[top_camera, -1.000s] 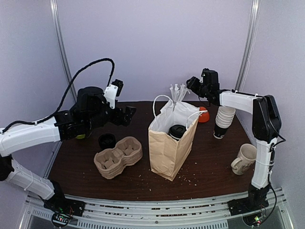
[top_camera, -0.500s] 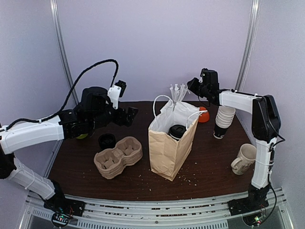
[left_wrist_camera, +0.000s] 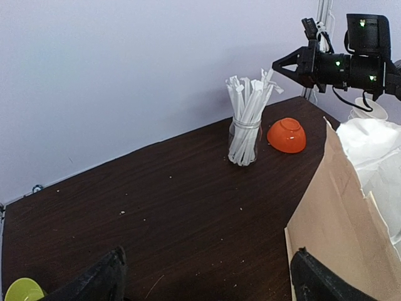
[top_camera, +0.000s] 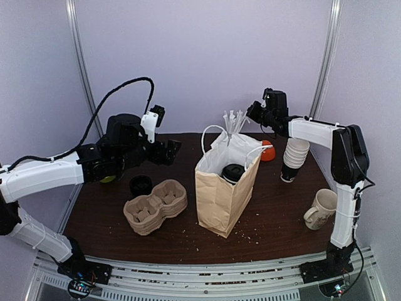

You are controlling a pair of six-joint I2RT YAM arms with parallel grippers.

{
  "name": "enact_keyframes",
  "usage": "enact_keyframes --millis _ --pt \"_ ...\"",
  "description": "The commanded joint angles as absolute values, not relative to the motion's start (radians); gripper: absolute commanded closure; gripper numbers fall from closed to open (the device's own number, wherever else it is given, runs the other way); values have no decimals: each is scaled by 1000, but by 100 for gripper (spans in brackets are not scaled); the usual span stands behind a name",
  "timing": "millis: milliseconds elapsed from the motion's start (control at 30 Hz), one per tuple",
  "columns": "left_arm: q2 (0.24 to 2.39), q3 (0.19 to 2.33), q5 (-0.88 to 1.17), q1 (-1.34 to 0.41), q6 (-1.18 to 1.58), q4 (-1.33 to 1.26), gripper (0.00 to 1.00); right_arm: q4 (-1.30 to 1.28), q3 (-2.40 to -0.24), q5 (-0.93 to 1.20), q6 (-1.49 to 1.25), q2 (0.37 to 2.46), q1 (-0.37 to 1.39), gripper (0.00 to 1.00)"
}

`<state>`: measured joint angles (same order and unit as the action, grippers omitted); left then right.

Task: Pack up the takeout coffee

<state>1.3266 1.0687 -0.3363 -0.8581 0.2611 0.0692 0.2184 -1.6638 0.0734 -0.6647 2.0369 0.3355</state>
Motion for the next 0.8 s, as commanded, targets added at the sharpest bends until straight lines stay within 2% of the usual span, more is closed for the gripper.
enact_keyframes --millis 0,767 --pt "1305 1069 -328 -851 277 25 6 196 -1689 83 -637 1980 330 100" --pt "1267 1072 -343 -852 316 30 7 121 -1686 88 -582 1781 331 100"
